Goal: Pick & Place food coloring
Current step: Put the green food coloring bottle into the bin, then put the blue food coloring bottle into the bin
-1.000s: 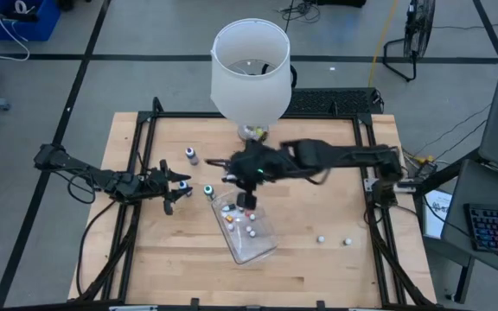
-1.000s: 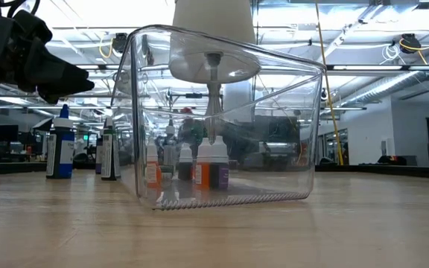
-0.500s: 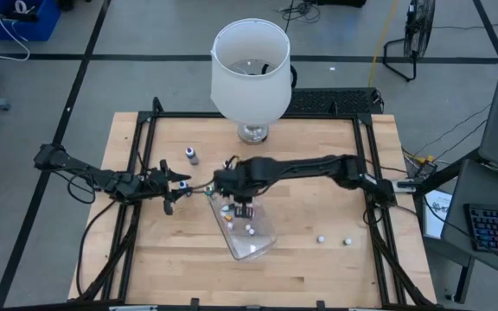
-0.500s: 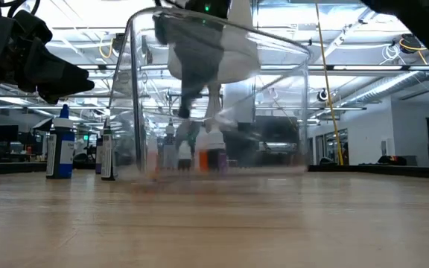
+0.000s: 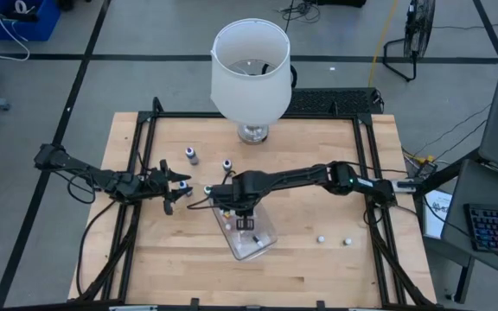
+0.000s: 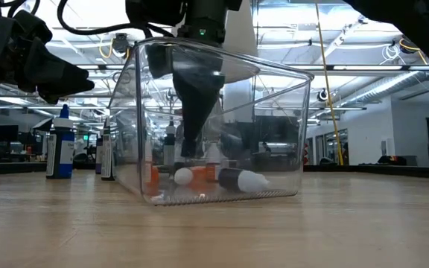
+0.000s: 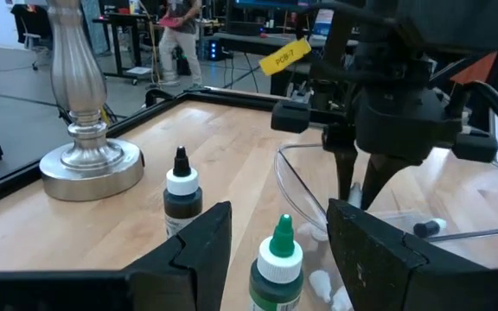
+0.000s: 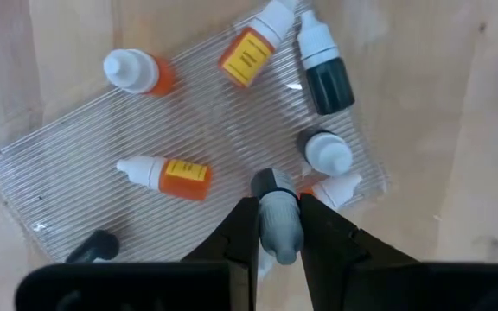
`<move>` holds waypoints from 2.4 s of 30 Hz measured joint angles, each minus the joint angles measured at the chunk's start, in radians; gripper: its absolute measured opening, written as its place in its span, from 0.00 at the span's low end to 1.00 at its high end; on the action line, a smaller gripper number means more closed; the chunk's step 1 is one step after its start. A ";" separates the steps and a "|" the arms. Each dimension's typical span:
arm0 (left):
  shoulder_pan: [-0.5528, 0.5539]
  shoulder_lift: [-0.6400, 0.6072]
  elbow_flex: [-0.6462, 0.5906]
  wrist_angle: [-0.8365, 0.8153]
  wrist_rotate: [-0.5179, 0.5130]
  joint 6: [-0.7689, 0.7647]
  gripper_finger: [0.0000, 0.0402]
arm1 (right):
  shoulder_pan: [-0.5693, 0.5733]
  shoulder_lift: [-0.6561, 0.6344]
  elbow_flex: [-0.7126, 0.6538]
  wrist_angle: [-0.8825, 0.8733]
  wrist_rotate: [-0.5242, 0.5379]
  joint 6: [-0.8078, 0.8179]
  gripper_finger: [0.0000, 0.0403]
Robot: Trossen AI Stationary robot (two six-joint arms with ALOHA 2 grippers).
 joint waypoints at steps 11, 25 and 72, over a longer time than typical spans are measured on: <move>0.000 0.000 0.000 0.000 0.000 0.000 0.48 | -0.002 0.000 0.000 0.020 0.000 0.030 0.34; 0.000 0.000 0.000 0.000 0.000 0.000 0.48 | 0.012 -0.135 -0.002 -0.071 -0.001 0.207 0.34; 0.000 0.000 0.000 0.000 0.000 0.000 0.48 | 0.501 -0.911 -1.394 0.487 0.001 1.359 0.46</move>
